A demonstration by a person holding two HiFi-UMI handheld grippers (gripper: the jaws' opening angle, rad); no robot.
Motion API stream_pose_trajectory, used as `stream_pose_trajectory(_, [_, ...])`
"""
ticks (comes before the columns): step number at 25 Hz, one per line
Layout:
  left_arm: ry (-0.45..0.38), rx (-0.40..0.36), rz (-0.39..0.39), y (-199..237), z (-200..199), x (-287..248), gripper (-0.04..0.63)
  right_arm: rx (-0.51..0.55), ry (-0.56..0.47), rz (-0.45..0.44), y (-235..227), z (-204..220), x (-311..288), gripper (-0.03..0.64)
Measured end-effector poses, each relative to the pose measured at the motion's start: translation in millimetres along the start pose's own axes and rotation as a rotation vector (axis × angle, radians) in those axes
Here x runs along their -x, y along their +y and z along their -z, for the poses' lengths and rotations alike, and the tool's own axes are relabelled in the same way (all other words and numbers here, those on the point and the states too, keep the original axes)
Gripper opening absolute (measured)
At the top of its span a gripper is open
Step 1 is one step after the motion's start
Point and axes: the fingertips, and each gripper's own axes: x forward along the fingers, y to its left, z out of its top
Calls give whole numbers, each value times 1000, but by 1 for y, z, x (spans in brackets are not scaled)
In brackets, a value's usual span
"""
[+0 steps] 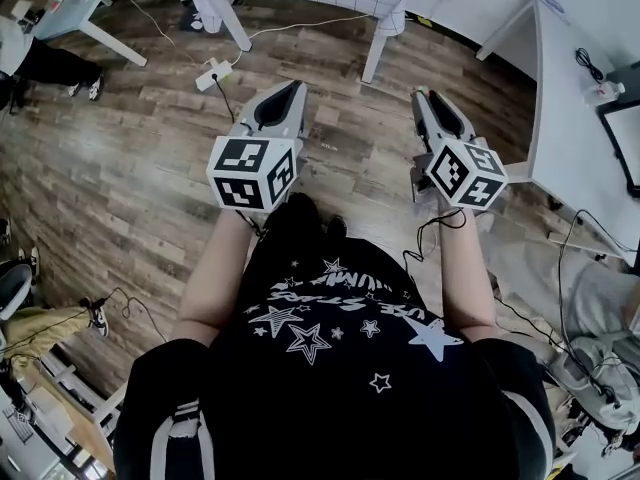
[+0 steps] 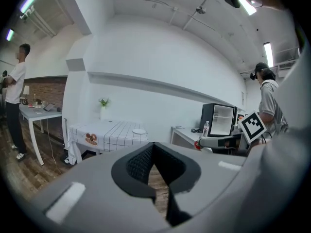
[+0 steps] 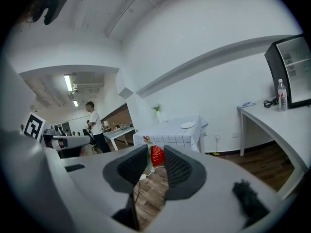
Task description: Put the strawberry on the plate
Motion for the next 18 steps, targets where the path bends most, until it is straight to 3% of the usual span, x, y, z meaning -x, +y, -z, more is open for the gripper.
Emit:
stream_pose_trajectory(9, [10,-9,34,17,-3,-53,8,6,22,23,-20,-5,-35,114])
stream_pose_trajectory(18, [8,-8,93,54,-31,-127,8,11,26,67,-45,-38,-105,114])
